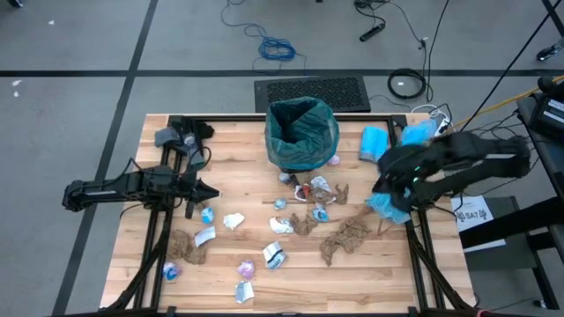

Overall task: Place trash/remove bag and relplace
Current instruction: Put the brown napkin into the trash bin

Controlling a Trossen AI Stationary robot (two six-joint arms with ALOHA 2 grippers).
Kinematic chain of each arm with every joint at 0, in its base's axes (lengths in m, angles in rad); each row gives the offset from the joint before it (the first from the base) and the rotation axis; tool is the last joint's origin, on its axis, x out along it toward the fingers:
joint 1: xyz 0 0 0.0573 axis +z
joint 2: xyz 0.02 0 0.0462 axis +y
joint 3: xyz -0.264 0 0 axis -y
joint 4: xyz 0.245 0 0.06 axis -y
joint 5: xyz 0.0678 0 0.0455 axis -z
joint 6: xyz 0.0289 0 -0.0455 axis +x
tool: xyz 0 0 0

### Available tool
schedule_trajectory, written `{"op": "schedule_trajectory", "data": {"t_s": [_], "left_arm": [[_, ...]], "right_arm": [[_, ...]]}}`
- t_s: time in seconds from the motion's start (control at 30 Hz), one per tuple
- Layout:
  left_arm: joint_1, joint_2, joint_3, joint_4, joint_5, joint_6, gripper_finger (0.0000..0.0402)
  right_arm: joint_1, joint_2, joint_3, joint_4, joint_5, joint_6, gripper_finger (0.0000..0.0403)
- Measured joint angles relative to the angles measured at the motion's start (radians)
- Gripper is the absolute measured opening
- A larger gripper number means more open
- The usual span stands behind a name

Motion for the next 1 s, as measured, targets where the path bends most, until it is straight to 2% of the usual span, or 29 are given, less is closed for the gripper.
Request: {"op": "schedule_trajectory", "data": {"t_s": [0.23,0.37,0.8,1.0], "left_arm": [[0.0,0.0,0.0,0.0,0.0,0.0,0.0039],[0.0,0.0,0.0,0.0,0.0,0.0,0.0039],[0.0,0.0,0.0,0.0,0.0,0.0,0.0039],[0.0,0.0,0.0,0.0,0.0,0.0,0.0039]], "right_arm": [[0.136,0.174,0.0,0.0,0.001,-0.134,0.0002],[0.184,0.26,0.0,0.023,0.0,-0.177,0.002],[0.219,0.495,0.0,0.13,-0.001,-0.46,0.0165],[0.253,0.602,0.0,0.208,-0.004,-0.557,0.0206]]}}
